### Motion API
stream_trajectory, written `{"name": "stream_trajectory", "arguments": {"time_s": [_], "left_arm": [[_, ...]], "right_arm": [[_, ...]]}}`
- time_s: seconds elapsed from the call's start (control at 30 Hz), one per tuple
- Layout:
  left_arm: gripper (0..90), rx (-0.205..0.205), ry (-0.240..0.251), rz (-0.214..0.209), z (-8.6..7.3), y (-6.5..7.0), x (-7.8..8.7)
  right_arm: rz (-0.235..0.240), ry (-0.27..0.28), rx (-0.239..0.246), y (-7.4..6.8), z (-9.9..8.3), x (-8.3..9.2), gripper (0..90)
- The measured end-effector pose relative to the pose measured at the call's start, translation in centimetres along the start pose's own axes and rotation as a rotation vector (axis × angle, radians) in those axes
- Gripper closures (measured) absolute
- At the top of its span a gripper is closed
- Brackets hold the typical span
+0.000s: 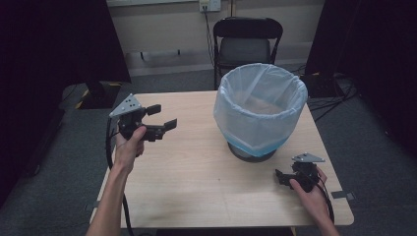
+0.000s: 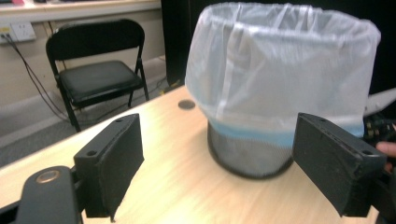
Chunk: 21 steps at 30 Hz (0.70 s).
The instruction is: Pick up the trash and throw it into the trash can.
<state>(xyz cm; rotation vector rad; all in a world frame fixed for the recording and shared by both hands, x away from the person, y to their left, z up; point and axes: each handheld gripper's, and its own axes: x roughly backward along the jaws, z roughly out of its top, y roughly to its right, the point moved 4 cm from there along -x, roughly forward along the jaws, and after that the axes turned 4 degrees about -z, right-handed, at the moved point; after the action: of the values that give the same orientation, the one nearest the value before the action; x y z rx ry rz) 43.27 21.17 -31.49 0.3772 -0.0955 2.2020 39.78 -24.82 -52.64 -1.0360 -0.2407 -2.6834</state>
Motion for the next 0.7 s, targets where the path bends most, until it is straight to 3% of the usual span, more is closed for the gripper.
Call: {"name": "stream_trajectory", "arguments": {"time_s": [0.27,0.3,0.33,0.5,0.6,0.7], "left_arm": [[16.2,0.061,-0.032,0.007,-5.0,-0.3,2.0],[16.7,0.067,-0.052,0.028,-6.3,-0.4,2.3],[16.7,0.067,-0.052,0.028,-6.3,-0.4,2.3],[16.7,0.085,-0.096,0.066,-9.7,-0.4,3.1],[16.7,0.090,-0.106,0.084,-10.8,-0.4,3.3],[17.5,0.110,-0.114,0.078,-12.5,-0.3,3.2]], "right_arm": [[0.000,0.000,0.000,0.0,0.0,0.0,11.1],[0.000,0.000,0.000,0.0,0.0,0.0,11.1],[0.000,0.000,0.000,0.0,0.0,0.0,11.1],[0.000,0.000,0.000,0.0,0.0,0.0,11.1],[0.000,0.000,0.000,0.0,0.0,0.0,11.1],[0.000,0.000,0.000,0.0,0.0,0.0,11.1]]}}
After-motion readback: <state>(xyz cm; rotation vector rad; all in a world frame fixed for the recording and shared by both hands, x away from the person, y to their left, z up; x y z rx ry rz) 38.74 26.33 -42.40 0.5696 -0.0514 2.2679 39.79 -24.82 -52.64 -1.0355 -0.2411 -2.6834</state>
